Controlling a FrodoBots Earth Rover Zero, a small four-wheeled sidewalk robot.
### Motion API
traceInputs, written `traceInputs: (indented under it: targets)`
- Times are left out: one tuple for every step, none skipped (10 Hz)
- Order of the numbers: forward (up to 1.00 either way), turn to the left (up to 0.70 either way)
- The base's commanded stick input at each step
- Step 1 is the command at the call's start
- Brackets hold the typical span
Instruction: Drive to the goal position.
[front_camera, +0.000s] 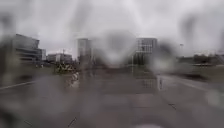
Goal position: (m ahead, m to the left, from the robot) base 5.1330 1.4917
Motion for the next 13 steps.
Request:
traceInputs:
  targets:
    - [0.07, 0.0]
    - [0.07, 0.0]
    - [0.07, 0.0]
    - [0.07, 0.0]
    - [0.07, 0.0]
    - [0.07, 0.0]
    - [0.07, 0.0]
    - [0.07, 0.0]
    - [0.07, 0.0]
    - [0.07, 0.0]
    - [0.07, 0.0]
    - [0.07, 0.0]
    - [0.07, 0.0]
